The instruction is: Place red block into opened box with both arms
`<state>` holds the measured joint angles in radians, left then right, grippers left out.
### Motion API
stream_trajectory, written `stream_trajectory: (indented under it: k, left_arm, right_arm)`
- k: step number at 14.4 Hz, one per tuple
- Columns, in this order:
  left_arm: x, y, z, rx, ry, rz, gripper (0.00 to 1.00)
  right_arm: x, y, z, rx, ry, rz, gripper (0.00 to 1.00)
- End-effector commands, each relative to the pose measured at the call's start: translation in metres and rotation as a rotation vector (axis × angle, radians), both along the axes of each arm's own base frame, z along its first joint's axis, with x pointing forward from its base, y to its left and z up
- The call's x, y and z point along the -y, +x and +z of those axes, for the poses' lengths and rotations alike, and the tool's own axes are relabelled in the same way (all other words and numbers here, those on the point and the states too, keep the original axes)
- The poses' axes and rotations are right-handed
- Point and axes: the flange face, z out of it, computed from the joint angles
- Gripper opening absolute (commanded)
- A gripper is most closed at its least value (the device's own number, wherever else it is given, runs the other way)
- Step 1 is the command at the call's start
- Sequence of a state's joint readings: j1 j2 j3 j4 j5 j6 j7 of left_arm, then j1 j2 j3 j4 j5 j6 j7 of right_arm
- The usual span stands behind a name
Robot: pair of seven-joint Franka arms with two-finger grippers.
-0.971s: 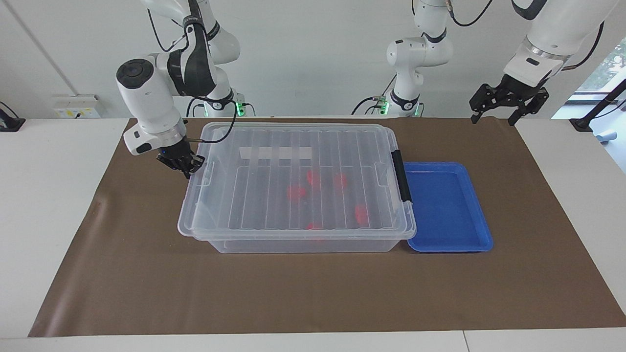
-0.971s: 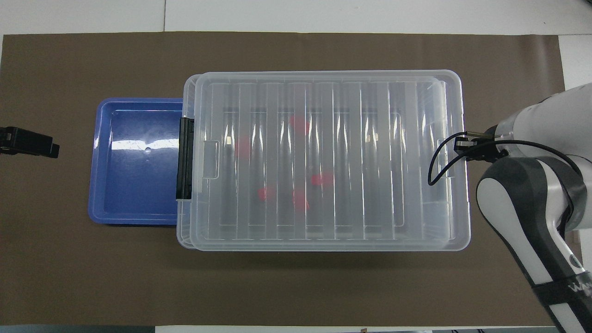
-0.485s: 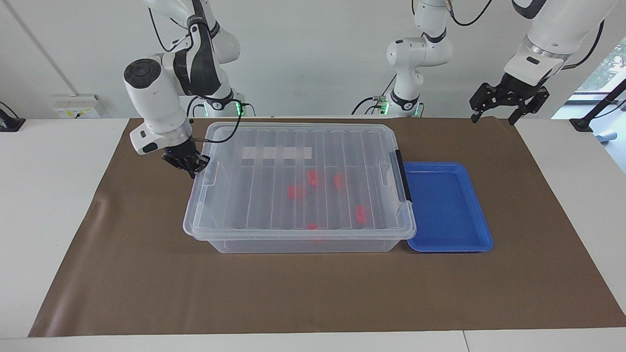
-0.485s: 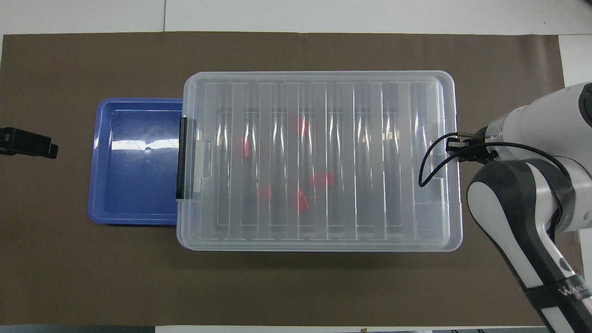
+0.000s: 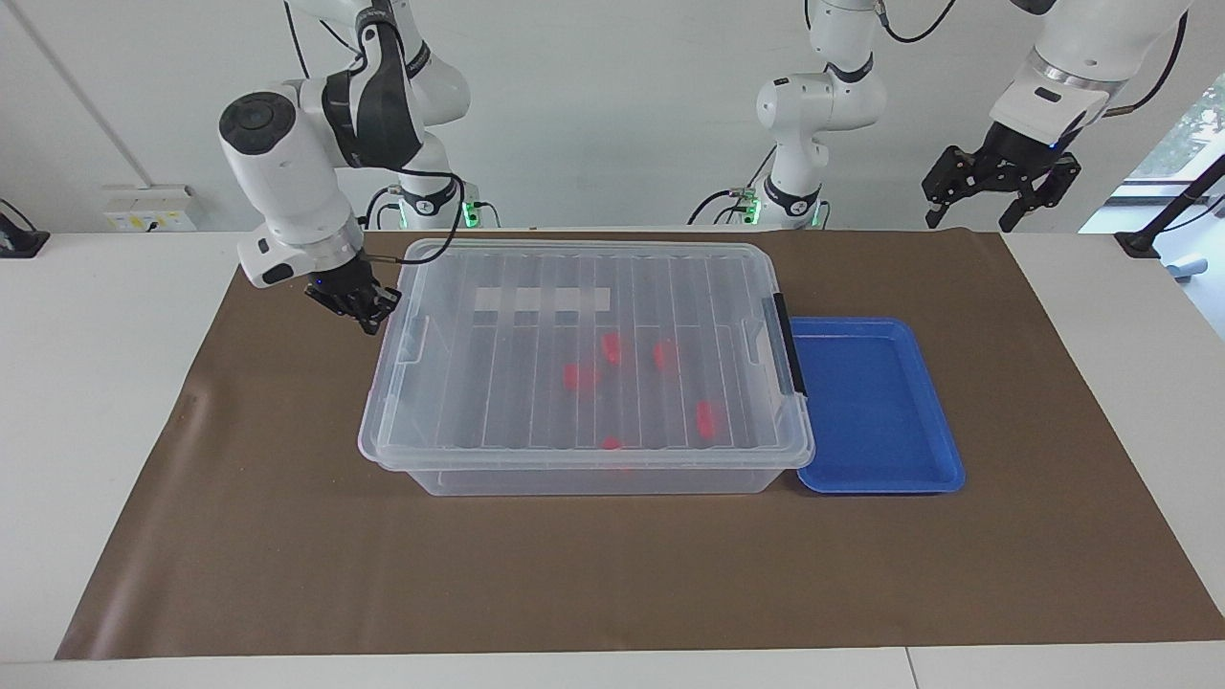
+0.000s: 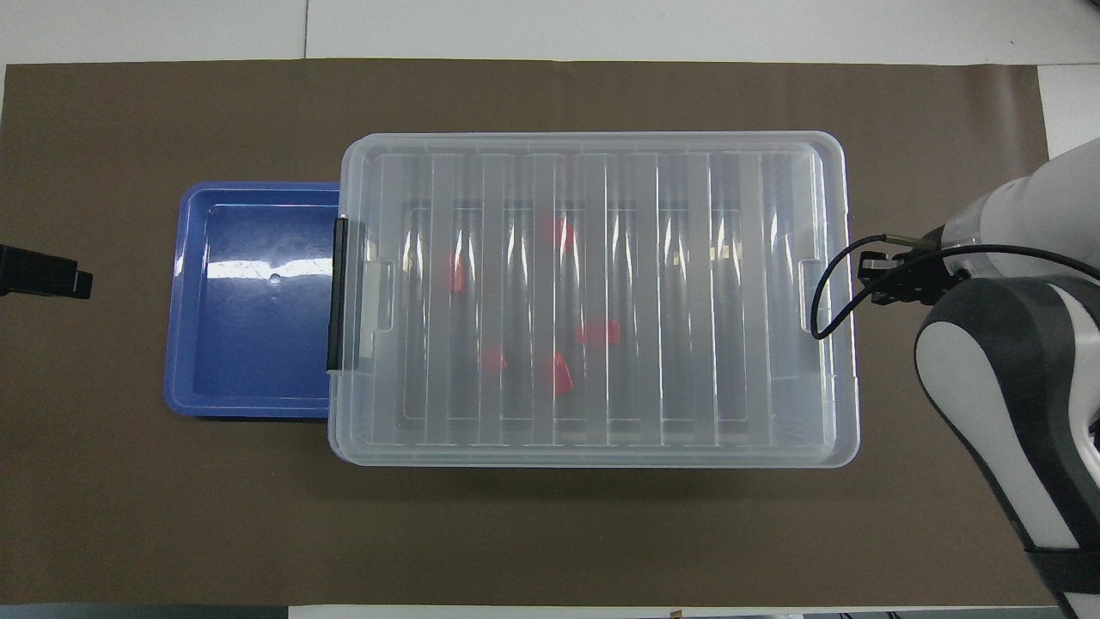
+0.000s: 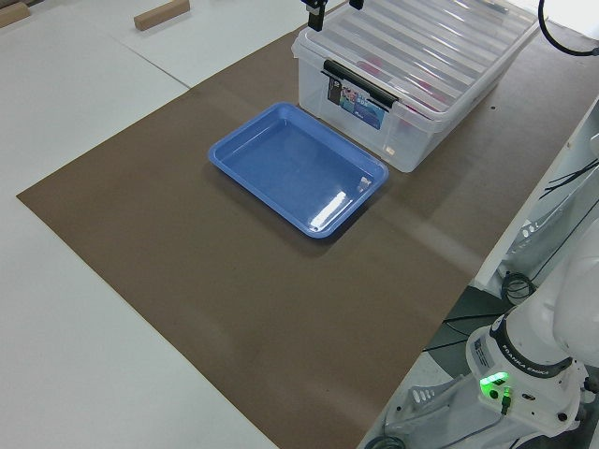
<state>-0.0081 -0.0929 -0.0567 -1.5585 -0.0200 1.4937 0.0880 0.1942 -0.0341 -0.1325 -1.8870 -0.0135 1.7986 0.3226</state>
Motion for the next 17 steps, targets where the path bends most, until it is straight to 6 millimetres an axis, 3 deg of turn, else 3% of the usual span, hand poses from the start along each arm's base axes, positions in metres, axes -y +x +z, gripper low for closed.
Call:
stream_trajectory:
  k: [1,3,4,5,6,7,8,11,14,17]
  left_arm:
    - [-0.001,-0.013,0.007,0.002,-0.012,-0.008,1.00]
    - [-0.001,-0.014,0.008,0.005,-0.012,-0.008,1.00]
    - [-0.001,-0.016,0.010,0.008,-0.012,-0.008,1.00]
    - [-0.001,-0.017,0.012,0.011,-0.012,-0.008,1.00]
    - [-0.001,-0.018,0.014,0.016,-0.012,-0.009,1.00]
    - [-0.001,-0.019,0.015,0.017,-0.012,-0.009,1.00]
    - [-0.001,-0.020,0.017,0.020,-0.012,-0.009,1.00]
    - [-0.001,-0.021,0.018,0.023,-0.012,-0.006,1.00]
    - [0.003,-0.021,0.017,0.027,-0.008,-0.020,1.00]
    - [0.001,-0.014,0.016,0.036,-0.015,-0.014,1.00]
  right_arm:
    - [0.028,-0.001,0.056,-0.011,0.023,0.002,0.00]
    - [0.053,-0.007,0.085,-0.027,0.026,0.011,0.00]
    - [0.070,-0.012,0.089,-0.042,0.032,0.013,0.00]
    - [0.086,-0.017,0.090,-0.056,0.039,0.022,0.07]
    - [0.096,-0.020,0.088,-0.063,0.045,0.050,0.24]
    - [0.099,-0.022,0.089,-0.070,0.048,0.078,0.57]
    - [0.104,-0.023,0.089,-0.071,0.052,0.092,1.00]
    - [0.091,-0.016,0.100,-0.023,0.034,0.086,1.00]
    - [0.095,-0.015,0.100,-0.015,0.037,0.074,1.00]
    - [0.082,-0.012,0.100,-0.024,0.047,0.097,1.00]
